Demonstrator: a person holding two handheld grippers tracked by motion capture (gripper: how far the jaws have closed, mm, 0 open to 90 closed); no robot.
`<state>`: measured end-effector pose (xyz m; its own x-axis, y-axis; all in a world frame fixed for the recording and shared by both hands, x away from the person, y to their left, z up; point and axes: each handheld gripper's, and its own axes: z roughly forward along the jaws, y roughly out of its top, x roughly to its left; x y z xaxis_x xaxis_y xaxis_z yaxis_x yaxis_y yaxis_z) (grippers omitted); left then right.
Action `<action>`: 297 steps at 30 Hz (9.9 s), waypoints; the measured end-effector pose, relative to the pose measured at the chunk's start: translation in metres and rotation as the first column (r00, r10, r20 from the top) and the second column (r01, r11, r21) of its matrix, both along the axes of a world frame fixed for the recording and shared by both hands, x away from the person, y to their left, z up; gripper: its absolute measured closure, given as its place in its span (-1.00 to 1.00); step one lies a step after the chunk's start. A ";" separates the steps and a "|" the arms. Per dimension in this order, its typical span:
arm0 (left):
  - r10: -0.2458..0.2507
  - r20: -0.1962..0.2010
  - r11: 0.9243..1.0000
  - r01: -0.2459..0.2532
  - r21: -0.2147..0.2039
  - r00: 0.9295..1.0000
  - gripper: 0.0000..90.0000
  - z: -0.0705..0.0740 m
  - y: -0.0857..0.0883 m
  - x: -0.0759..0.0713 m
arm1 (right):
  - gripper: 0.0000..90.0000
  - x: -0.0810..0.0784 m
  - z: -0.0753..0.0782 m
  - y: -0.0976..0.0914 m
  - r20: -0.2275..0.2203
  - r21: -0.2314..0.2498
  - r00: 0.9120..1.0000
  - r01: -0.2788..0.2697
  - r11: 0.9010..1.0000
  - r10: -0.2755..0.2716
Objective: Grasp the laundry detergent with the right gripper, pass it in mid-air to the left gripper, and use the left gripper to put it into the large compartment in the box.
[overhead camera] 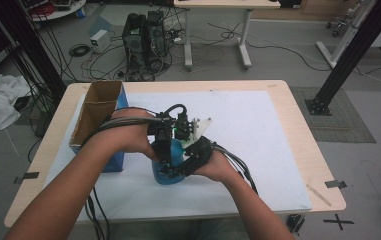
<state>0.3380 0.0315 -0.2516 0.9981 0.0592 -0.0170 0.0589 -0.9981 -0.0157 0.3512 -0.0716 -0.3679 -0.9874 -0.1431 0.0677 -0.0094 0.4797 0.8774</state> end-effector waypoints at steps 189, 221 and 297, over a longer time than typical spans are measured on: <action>0.540 -0.057 0.841 -0.538 0.053 0.840 -0.38 -0.010 0.211 0.100 | -0.73 0.001 0.046 -0.051 0.111 -0.298 0.991 0.100 0.949 -0.070; 0.546 0.004 0.838 -0.546 0.013 0.838 -0.63 0.048 0.206 0.086 | -0.73 -0.001 0.053 -0.055 0.116 -0.296 0.990 0.108 0.949 -0.076; 0.068 -0.082 0.997 -0.066 0.026 0.994 -0.75 -0.009 0.051 0.064 | -0.73 0.035 0.079 -0.079 0.075 -0.712 0.992 0.125 0.691 -0.102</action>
